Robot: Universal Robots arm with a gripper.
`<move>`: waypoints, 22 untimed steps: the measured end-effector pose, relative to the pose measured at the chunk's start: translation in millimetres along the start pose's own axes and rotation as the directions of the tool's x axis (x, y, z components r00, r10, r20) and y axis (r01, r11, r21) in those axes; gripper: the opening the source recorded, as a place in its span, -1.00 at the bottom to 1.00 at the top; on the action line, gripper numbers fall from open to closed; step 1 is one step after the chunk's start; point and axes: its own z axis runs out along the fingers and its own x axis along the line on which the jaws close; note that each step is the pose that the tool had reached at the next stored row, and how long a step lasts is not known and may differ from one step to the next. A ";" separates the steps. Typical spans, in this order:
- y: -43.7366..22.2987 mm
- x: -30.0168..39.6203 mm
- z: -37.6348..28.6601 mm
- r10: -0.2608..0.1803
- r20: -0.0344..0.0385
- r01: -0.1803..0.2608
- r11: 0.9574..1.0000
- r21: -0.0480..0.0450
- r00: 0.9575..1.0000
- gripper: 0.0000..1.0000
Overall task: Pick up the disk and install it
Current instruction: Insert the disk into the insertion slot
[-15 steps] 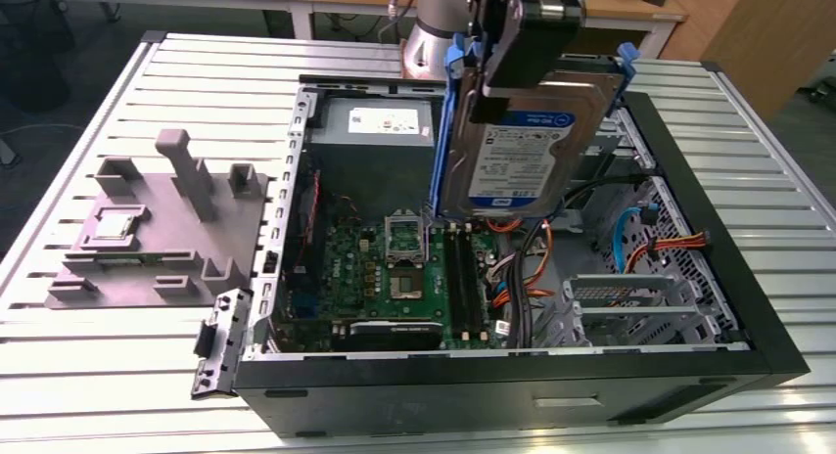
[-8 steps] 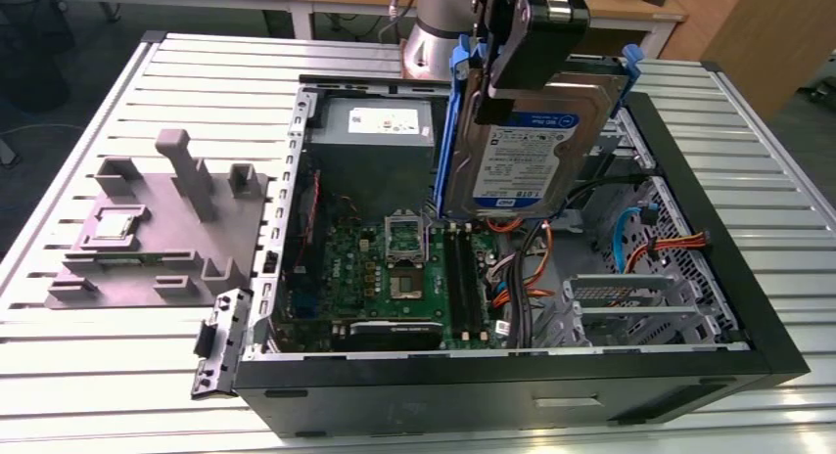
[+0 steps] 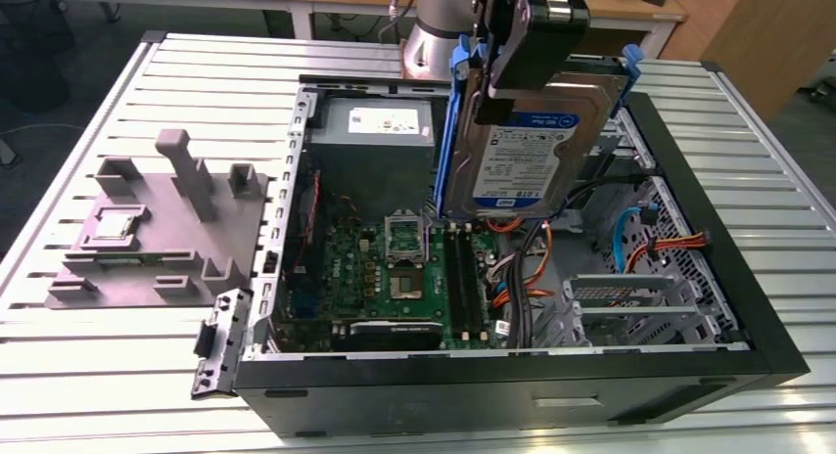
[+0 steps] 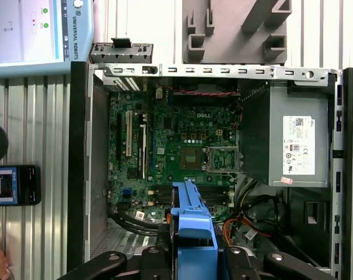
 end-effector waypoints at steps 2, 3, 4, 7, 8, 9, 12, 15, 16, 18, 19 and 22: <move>0.0 0.6 0.1 0.000 0.000 0.000 1.000 0.000 1.000 -0.27; -0.1 1.7 0.1 0.000 0.000 0.000 1.000 0.000 1.000 -0.27; -0.1 3.4 0.1 0.000 0.000 0.000 1.000 0.000 1.000 -0.27; -0.2 10.9 0.3 0.000 0.000 0.000 1.000 0.000 1.000 -0.27; -0.7 13.0 0.6 0.000 0.000 0.000 1.000 0.000 1.000 -0.27; -2.1 14.1 1.0 0.000 0.000 0.000 1.000 0.000 1.000 -0.27; -10.7 15.2 2.2 0.000 0.000 0.000 1.000 0.000 1.000 -0.27; -21.3 15.5 3.4 0.000 0.000 0.000 1.000 0.000 1.000 -0.27; -24.6 15.8 3.6 0.000 0.000 0.000 1.000 0.000 1.000 -0.27; -28.0 17.2 4.2 0.000 0.000 0.000 1.000 0.000 1.000 -0.27; -28.9 19.3 4.6 0.000 0.000 0.000 1.000 0.000 1.000 -0.27; -30.8 27.6 5.5 0.000 0.000 0.000 1.000 0.000 1.000 -0.27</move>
